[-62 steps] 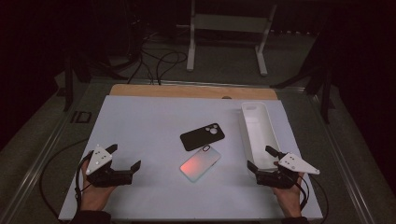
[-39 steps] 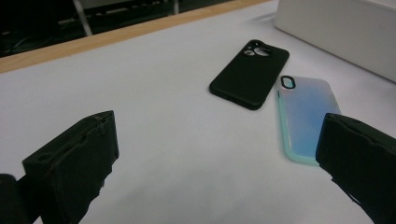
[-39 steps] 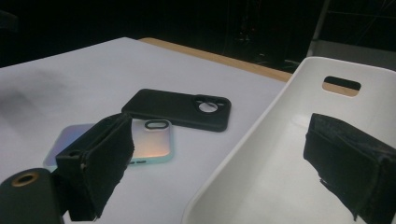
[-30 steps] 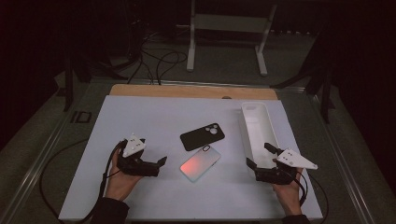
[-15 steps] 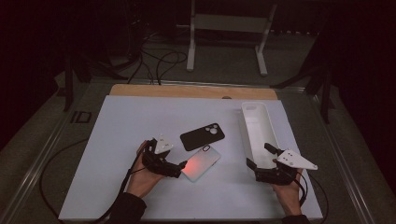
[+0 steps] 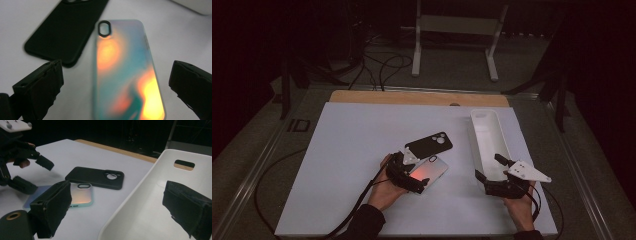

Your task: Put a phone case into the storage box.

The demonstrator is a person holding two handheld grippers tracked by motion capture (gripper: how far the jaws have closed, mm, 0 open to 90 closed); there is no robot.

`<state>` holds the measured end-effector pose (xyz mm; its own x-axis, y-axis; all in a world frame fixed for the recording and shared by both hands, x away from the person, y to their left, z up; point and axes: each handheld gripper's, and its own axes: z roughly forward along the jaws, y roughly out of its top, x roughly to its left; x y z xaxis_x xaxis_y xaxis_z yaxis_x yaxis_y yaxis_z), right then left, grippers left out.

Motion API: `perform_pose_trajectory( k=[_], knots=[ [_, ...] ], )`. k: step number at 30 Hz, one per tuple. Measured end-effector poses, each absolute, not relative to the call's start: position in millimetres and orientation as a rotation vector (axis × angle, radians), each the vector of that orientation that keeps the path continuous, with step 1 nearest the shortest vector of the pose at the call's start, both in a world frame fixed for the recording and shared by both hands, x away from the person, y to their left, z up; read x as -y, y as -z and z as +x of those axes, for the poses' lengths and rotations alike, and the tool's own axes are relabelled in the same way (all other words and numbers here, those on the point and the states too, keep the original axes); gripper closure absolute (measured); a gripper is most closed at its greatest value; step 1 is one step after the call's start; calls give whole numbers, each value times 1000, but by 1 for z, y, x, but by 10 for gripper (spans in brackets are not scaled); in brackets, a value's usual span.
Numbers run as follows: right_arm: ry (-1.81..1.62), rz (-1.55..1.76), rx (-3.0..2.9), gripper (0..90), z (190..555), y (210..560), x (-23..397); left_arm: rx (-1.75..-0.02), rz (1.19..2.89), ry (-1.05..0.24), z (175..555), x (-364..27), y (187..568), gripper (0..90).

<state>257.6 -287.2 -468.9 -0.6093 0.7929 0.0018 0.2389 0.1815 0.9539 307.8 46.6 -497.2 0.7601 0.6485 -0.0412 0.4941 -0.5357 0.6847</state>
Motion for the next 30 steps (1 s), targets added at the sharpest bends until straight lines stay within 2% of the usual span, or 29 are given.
perform_pose_trajectory(
  k=[12,21,30],
  knots=[
    [-1435,963,-1963,83,258,469,285,-839,2319,-210,310,-30,513,11],
    [-1432,962,-1964,83,258,469,285,-847,2359,-256,308,-23,519,98],
    [-1429,961,-1964,83,258,469,284,-860,2392,-252,309,-21,519,104]
  ],
)
